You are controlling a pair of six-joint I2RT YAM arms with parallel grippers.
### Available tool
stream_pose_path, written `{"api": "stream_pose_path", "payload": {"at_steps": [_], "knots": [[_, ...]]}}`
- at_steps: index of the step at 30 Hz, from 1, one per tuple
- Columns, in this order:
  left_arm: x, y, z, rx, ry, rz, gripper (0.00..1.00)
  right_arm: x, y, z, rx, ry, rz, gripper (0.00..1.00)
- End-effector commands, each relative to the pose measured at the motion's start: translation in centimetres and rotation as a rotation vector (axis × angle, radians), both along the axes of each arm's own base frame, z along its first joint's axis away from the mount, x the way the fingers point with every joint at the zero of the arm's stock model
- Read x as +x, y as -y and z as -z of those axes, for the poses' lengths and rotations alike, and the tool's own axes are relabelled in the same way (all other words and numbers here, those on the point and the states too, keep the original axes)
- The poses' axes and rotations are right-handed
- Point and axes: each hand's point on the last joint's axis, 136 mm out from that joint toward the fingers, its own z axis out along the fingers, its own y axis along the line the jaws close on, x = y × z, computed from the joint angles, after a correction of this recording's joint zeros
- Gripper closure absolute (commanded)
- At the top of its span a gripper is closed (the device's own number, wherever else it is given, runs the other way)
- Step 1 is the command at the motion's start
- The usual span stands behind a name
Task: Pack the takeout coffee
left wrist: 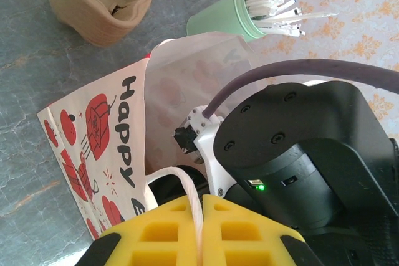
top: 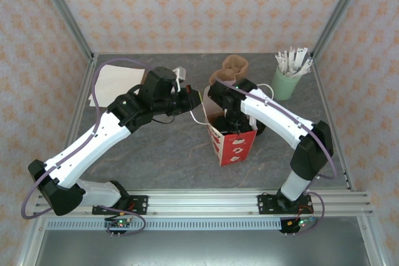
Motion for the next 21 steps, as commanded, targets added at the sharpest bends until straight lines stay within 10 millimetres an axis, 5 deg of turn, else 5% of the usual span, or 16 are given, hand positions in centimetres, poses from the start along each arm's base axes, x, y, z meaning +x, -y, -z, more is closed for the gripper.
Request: {"api": "stream_pose_path", "payload": {"at_steps": [1,21], "knots": [[-0.3,-0.6,-0.3,0.017,0.017,-0.013,1.0,-0.2,0.4,0.2,0.001,0.002,0.001,0.24],[-0.3,-0.6,-0.5,0.015,0.017,-0.014,1.0,-0.4,1.1,4.5,-0.032,-0.033,-0.02,0.24]]}}
